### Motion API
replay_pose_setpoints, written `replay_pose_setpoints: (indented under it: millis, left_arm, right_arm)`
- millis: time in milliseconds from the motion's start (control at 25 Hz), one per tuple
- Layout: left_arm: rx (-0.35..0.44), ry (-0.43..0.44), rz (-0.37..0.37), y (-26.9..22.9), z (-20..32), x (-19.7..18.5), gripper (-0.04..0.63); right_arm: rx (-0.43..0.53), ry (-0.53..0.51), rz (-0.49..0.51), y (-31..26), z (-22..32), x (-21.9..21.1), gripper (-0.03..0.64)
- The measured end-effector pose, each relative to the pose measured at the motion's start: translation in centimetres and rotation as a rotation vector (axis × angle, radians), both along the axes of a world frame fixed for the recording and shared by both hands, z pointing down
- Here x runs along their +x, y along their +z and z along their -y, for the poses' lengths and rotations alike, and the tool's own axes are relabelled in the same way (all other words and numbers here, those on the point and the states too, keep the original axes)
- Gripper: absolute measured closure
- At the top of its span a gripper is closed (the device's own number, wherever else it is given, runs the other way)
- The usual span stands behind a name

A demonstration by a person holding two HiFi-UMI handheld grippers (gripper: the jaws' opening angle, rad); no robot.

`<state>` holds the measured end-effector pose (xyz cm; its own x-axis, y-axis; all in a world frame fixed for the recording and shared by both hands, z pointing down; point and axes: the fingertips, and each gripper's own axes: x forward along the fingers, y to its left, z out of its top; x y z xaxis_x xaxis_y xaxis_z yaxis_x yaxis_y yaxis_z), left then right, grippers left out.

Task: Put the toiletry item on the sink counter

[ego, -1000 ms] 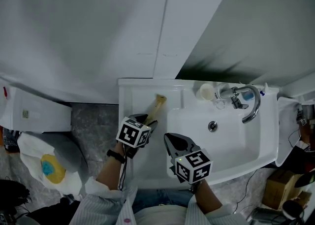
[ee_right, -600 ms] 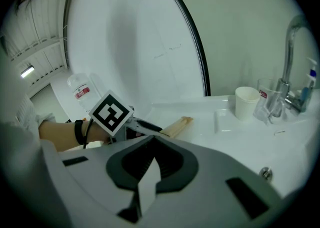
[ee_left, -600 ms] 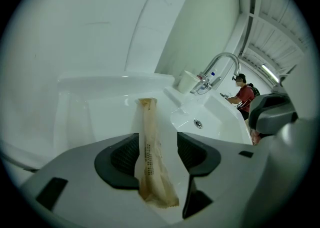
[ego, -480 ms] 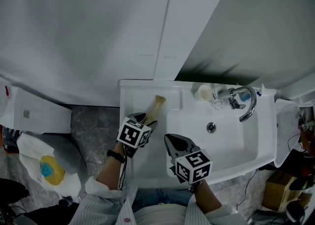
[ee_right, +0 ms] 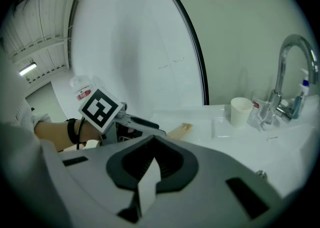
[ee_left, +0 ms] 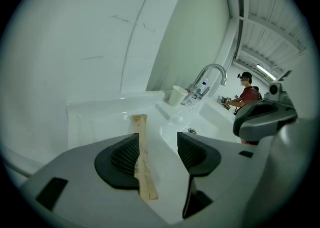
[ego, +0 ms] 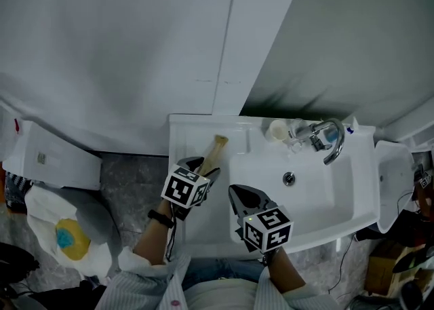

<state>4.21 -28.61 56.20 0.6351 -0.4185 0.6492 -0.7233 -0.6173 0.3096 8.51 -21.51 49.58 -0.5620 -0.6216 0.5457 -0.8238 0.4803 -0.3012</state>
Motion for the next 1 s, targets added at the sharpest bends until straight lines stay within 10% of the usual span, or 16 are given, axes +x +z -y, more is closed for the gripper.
replay_pose_setpoints:
  millis: [1000]
  left_arm:
    - [0.364,-0.066,-0.197,-19.8,-7.1,0.8,0.498]
  right_arm:
    - [0.314,-0.013,0.104,-13.8,-0.5,1.6,0.606]
